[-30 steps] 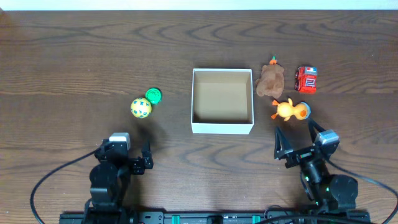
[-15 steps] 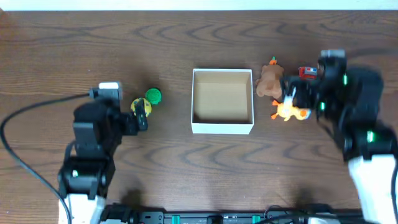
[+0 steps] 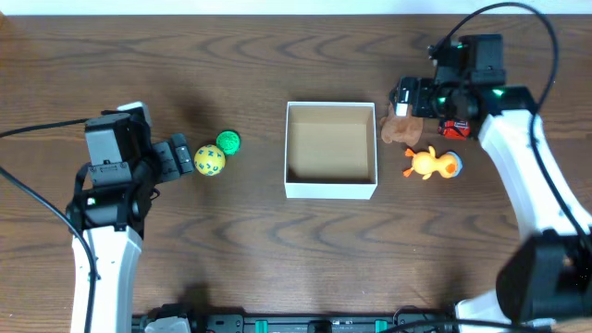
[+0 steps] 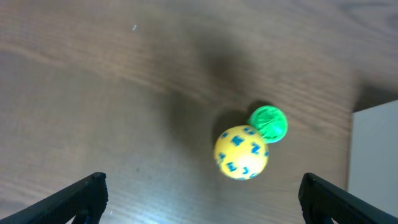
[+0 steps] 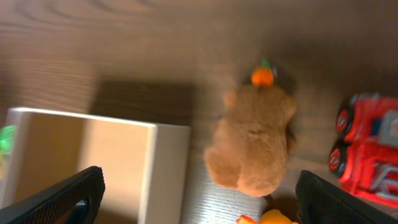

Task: Pack container
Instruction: 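Reach the right gripper to the brown plush bear and grasp it, then carry the bear into the white box and release it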

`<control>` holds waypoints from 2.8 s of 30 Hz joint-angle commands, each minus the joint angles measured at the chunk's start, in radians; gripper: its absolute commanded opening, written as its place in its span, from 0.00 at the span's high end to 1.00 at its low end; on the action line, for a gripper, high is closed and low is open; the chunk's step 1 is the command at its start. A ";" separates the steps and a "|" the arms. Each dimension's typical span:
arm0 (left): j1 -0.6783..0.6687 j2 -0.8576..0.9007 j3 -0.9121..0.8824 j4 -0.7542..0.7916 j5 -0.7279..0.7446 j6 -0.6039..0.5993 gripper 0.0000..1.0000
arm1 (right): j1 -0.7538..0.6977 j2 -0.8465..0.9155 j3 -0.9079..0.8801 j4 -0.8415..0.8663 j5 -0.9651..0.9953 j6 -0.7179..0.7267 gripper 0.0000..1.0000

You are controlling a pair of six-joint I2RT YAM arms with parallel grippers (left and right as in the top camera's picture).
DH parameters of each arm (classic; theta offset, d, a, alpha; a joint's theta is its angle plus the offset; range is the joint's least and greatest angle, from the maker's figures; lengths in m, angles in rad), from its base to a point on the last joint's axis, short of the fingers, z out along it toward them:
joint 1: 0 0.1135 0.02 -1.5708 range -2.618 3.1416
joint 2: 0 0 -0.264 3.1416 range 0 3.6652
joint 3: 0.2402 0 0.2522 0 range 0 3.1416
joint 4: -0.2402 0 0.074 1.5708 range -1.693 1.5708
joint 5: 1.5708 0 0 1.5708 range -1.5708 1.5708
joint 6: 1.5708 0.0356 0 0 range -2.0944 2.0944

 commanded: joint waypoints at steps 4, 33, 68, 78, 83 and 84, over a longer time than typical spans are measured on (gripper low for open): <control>0.023 0.057 0.019 -0.013 0.021 -0.011 0.02 | 0.009 0.146 0.013 0.019 0.101 0.080 0.01; 0.023 0.144 0.018 -0.028 0.021 -0.011 0.02 | 0.237 -0.040 0.237 -0.102 0.138 0.089 0.97; 0.023 0.144 0.018 -0.028 0.021 -0.011 0.02 | 0.540 0.024 0.141 0.022 0.397 0.301 0.29; 0.023 0.144 0.018 -0.028 0.021 -0.011 0.02 | 0.484 -0.048 0.139 -0.047 0.357 0.258 0.46; 0.023 0.144 0.018 -0.028 0.021 -0.011 0.02 | 0.400 -0.040 0.139 -0.089 0.573 0.314 0.36; 0.023 0.144 0.018 -0.028 0.021 -0.011 0.02 | 0.366 -0.040 0.139 -0.089 0.571 0.315 0.33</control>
